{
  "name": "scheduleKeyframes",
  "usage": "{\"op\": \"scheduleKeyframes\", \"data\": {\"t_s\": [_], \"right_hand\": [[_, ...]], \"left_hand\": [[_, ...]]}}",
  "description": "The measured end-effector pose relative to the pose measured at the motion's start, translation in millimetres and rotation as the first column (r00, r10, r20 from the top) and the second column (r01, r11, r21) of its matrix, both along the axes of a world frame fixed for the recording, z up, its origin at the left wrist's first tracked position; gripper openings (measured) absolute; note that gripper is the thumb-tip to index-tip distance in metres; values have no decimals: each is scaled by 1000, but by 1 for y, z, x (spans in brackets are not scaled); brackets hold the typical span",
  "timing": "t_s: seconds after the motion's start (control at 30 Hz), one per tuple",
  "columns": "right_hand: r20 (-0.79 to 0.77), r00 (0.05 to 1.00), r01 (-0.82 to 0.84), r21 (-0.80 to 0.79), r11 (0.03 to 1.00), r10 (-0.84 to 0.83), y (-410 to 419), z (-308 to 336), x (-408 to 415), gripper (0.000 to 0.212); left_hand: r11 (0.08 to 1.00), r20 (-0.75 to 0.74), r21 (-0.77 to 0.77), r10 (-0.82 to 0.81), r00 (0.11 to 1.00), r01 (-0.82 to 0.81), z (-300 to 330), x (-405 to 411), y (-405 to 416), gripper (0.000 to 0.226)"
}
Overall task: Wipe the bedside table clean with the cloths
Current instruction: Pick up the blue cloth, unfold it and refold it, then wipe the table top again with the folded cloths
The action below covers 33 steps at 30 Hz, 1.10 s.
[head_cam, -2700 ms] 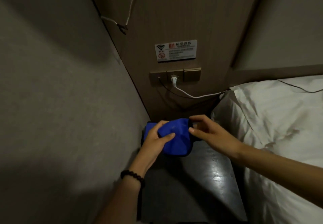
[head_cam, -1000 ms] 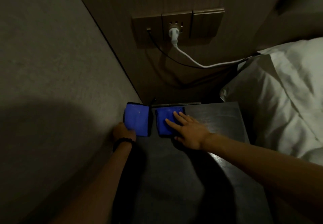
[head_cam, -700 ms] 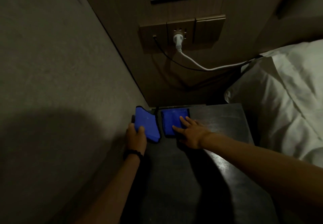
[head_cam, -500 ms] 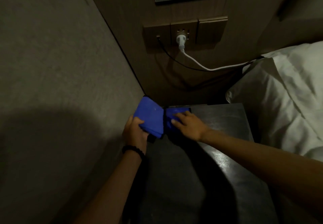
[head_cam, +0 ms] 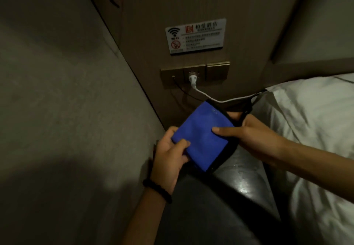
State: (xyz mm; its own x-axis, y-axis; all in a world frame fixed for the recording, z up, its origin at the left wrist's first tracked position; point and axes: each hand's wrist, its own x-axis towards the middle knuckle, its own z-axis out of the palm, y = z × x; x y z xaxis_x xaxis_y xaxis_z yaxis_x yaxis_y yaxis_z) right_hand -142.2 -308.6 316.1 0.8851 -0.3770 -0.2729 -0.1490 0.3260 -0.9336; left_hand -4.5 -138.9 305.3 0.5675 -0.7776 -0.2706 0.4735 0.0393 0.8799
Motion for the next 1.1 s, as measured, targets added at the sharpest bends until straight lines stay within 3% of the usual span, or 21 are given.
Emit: {"op": "scheduleKeyframes", "data": {"t_s": [0.1, 0.17, 0.2, 0.27, 0.37, 0.43, 0.57, 0.63, 0.77, 1.1], "right_hand": [[-153, 975, 141, -142, 980, -163, 3, -40, -13, 26], [-260, 926, 178, -339, 924, -274, 2, -73, -22, 22], [-299, 906, 128, -479, 869, -299, 1, -89, -27, 23], [-388, 876, -65, -685, 726, -287, 2, -117, -35, 36], [-476, 848, -257, -753, 606, -232, 12, -158, -44, 59], [-550, 816, -389, -751, 533, -179, 23, -190, -48, 66], [-763, 642, -682, -612, 400, -73, 49, -253, -57, 78], [-797, 604, -737, -572, 359, -30, 62, -276, -60, 83], [-776, 628, -726, -612, 314, -62, 67, -295, -52, 96], [-821, 567, -790, -518, 329, 70, 41, -278, 54, 101]], "left_hand": [[957, 54, 288, -56, 997, 39, -42, -17, -2, 18], [847, 148, 528, -168, 975, 66, -81, -24, -3, 24], [756, 249, 650, -316, 915, 84, -104, -25, -2, 33], [572, 363, 810, -660, 658, 127, -147, -23, 3, 55], [404, 366, 913, -875, 315, 62, -198, -15, 2, 65], [393, 393, 919, -903, 175, -35, -219, -7, -6, 65], [369, 371, 921, -929, -11, -124, -248, 12, -19, 61], [297, 296, 942, -955, -31, -159, -260, 21, -17, 61], [283, 284, 920, -958, -35, -271, -273, 29, -6, 67], [272, 323, 910, -938, 126, -313, -279, 65, 19, 92]]}}
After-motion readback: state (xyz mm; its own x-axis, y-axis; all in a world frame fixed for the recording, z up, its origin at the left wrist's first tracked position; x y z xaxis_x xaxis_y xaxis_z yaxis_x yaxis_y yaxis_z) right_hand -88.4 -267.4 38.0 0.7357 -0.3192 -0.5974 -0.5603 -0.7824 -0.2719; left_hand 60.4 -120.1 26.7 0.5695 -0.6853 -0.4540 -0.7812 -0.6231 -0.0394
